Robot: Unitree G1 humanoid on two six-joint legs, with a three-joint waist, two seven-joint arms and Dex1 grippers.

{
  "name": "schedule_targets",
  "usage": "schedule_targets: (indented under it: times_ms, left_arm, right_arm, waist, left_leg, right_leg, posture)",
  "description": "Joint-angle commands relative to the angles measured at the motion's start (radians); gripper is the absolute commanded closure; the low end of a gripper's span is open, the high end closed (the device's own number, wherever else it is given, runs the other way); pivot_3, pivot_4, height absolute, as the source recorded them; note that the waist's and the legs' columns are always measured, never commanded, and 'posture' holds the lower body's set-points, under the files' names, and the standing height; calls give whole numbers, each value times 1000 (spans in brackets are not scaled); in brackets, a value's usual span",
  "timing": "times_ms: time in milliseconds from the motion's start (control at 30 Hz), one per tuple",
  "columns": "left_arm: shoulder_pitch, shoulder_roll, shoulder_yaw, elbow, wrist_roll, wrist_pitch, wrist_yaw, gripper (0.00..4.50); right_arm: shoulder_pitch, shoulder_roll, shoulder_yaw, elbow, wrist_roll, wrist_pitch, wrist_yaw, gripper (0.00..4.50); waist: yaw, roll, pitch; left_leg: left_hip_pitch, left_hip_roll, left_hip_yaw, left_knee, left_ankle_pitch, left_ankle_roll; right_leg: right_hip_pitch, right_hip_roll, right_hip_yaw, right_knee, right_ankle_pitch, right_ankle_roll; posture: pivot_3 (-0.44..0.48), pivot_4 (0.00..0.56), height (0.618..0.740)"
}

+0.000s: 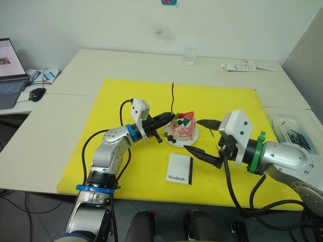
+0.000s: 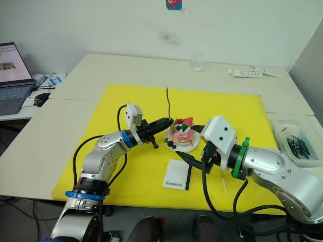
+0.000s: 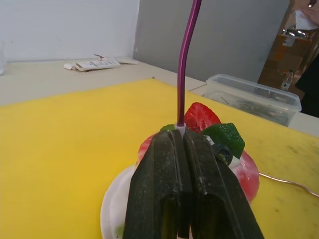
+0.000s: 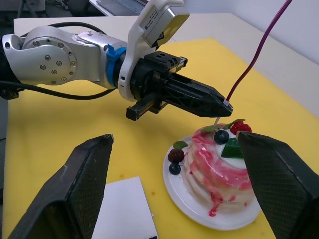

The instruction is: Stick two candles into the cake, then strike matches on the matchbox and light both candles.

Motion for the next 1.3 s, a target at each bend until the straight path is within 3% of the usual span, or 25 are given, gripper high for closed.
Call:
schedule_targets:
  times_ms: [33, 800, 1133, 1300]
  left_arm:
    - [-19, -9, 22, 1, -6, -11, 17, 4500]
    - [52, -59, -29, 75, 90, -157, 25, 4500]
    - [42, -68, -4, 46, 57, -116, 48, 4500]
    - [25, -53, 20, 3, 22, -62, 56, 3003]
  right_arm:
    - [-7, 0, -28, -37, -4, -3, 3, 352]
    - [-1, 13, -17, -36, -28, -9, 11, 352]
    - [6, 14, -22, -44, -27, -5, 9, 352]
    - [7, 17, -20, -40, -30, -6, 9, 311]
  waist:
    - [0, 0, 0]
    - [0, 0, 0]
    - [0, 0, 0]
    - [0, 0, 0]
  left_leg:
    - [0, 0, 0, 0, 0, 0]
    - [0, 0, 0, 0, 0, 0]
    - [0, 0, 0, 0, 0, 0]
    - [0, 0, 0, 0, 0, 0]
  right_leg:
    - [0, 0, 0, 0, 0, 0]
    - [0, 0, 0, 0, 0, 0]
    - [0, 0, 0, 0, 0, 0]
    - [0, 0, 0, 0, 0, 1]
  posture:
    - [0, 150, 706]
    - [0, 150, 706]
    - [0, 150, 706]
    - [0, 150, 706]
